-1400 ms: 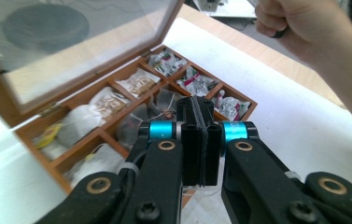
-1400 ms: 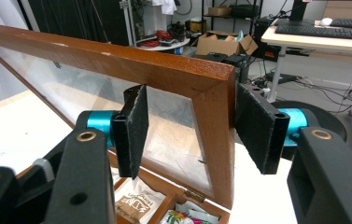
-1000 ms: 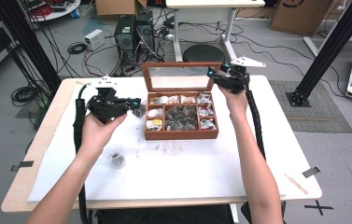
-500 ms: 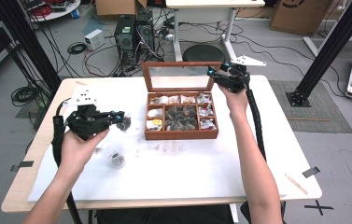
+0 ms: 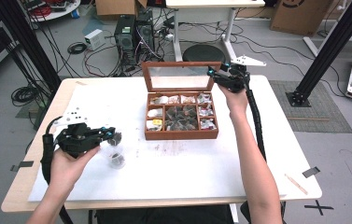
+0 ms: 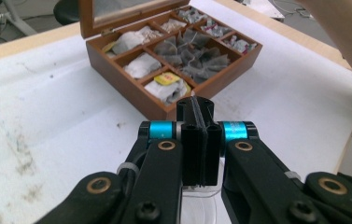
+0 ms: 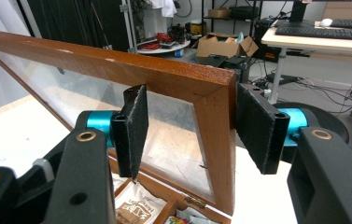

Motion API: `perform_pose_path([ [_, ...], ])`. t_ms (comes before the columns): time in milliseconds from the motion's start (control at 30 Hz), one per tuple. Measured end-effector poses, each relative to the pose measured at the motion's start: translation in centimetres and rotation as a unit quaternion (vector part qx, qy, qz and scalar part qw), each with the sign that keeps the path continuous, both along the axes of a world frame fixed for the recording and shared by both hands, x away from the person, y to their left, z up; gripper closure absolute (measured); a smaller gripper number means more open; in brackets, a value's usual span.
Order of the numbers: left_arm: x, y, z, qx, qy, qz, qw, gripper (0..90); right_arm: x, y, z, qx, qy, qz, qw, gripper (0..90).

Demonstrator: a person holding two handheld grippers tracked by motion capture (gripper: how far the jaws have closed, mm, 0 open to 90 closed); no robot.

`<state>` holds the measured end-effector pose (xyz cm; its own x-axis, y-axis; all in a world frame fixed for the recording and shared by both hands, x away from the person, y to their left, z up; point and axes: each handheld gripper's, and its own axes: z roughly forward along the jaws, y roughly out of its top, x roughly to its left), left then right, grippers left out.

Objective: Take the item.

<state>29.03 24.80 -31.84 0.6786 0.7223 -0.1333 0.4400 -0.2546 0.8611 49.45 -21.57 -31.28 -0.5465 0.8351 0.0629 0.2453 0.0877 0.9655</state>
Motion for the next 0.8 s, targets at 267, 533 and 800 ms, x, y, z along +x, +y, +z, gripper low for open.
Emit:
perform_pose_path([
  [267,-0.4,0.9,-1.3,0.004,0.017,0.010,0.9998,89.4,0.0,0.0,0.0,-0.001,-0.001,-0.001,1.0000,46.0],
  [533,0.1,0.8,-2.3,0.011,0.031,0.010,0.9994,89.4,0.1,0.1,0.0,-0.001,-0.002,-0.003,1.0000,45.8],
  [800,0.4,1.2,-2.7,0.003,0.036,0.008,0.9993,83.5,0.0,0.1,-0.1,-0.003,-0.002,-0.003,1.0000,45.7],
])
